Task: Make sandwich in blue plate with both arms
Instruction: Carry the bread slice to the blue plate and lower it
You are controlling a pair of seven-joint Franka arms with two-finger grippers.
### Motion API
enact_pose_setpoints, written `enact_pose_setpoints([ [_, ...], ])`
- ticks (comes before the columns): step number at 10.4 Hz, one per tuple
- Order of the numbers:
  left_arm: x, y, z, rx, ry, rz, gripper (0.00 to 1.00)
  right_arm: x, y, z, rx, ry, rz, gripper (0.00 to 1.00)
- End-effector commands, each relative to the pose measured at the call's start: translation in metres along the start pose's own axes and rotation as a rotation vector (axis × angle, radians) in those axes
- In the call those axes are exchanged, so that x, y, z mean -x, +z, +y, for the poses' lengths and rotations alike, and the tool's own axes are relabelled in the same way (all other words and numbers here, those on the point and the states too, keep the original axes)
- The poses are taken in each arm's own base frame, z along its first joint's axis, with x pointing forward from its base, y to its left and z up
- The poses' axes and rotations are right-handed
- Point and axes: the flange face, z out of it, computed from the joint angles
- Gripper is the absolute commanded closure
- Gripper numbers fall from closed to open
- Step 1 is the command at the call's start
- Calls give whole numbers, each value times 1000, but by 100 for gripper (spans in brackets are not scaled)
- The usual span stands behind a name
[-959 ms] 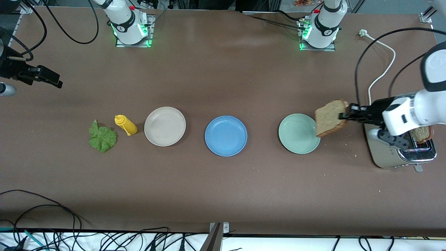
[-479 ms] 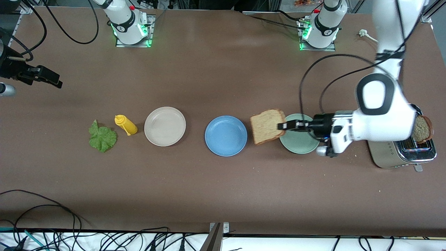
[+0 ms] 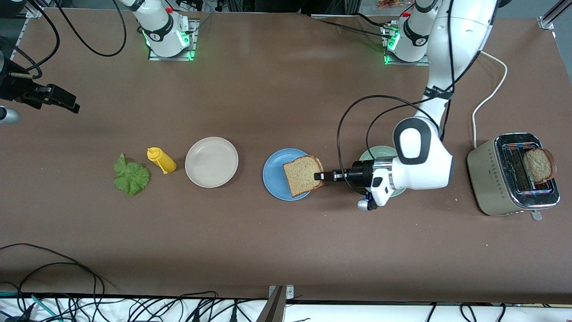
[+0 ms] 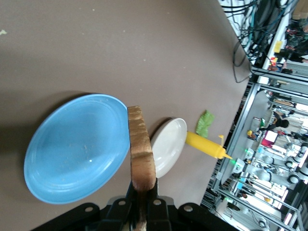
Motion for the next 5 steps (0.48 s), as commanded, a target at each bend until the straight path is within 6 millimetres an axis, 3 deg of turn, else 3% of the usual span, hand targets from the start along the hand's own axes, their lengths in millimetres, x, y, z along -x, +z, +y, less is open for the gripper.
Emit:
enact_pose_setpoints([
  [1,-4,23,-3,7,50,10,100,2,-5,4,2,-2,-4,0],
  [5,5,60,-13,-24,141,-22,100,2,-4,4,2,-4,-5,0],
])
